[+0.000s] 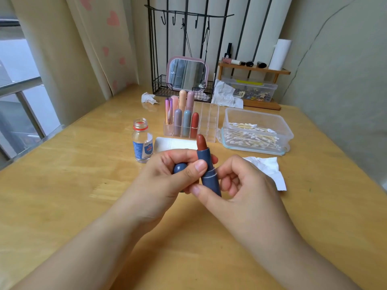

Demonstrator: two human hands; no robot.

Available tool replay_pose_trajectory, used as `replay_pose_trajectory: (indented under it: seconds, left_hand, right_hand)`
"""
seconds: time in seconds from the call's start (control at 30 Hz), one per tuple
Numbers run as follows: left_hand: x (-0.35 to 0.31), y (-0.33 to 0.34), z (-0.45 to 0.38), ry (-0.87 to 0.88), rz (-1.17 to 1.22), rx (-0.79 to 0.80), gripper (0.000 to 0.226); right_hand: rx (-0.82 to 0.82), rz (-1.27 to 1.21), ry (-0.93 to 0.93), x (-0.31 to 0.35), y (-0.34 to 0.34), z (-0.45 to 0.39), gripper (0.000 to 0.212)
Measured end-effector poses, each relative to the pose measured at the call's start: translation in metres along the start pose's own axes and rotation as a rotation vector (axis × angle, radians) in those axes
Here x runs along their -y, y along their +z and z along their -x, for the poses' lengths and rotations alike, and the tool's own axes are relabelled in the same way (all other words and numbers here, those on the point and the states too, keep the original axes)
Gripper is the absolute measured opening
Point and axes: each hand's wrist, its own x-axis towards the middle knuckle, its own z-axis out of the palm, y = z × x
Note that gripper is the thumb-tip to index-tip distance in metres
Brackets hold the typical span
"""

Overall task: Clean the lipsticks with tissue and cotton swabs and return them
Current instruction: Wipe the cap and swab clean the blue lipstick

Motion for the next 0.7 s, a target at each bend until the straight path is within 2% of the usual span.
replay_pose_trajectory:
  seconds: [0.07,0.13,0.2,0.3,0.4,0.47,0.53,0.6,0.63,0.7]
  left_hand:
    - [-0.001,-0.002,0.000,0.002,0.006,0.010,0.027]
    - [-0.003,-0.003,0.000,0.023,0.021,0.022,0.025]
    - [-0.004,-0.004,0.000,0.033,0.034,0.015,0.025]
    - [-0.005,-0.005,0.000,0.043,0.028,-0.010,0.024]
    - [-0.006,-0.004,-0.001,0.041,0.023,-0.056,0.013]
    - [-0.006,-0.002,-0.001,0.030,0.014,-0.076,0.017]
    - [-0.006,-0.001,0.000,0.026,0.011,-0.076,0.018]
    - [-0.005,-0.001,0.000,0.022,0.005,-0.054,0.014]
    - [-0.005,-0.002,0.000,0.022,0.002,-0.041,0.014]
    - [-0.005,-0.004,0.000,0.030,0.008,-0.011,0.017]
  right_hand:
    - [0.234,-0.070,0.031,-0.002,-0.008,-0.005,0.038]
    - [0.526,-0.288,0.065,-0.001,-0.017,-0.010,0.029]
    - [0.610,-0.469,0.128,-0.002,-0.023,-0.012,0.030]
    - [0.533,-0.517,0.146,0.000,-0.021,-0.011,0.026]
    - [0.325,-0.469,0.157,0.004,-0.010,-0.006,0.013]
    - [0.085,-0.278,0.089,0.004,-0.002,0.001,0.015]
    - [-0.078,-0.025,-0.041,0.005,0.003,0.006,0.020]
    - [-0.053,-0.023,-0.028,0.004,0.002,0.004,0.022]
    - [0.045,-0.116,0.023,0.003,-0.002,0.000,0.022]
    - [0.382,-0.353,0.112,0.002,-0.012,-0.008,0.021]
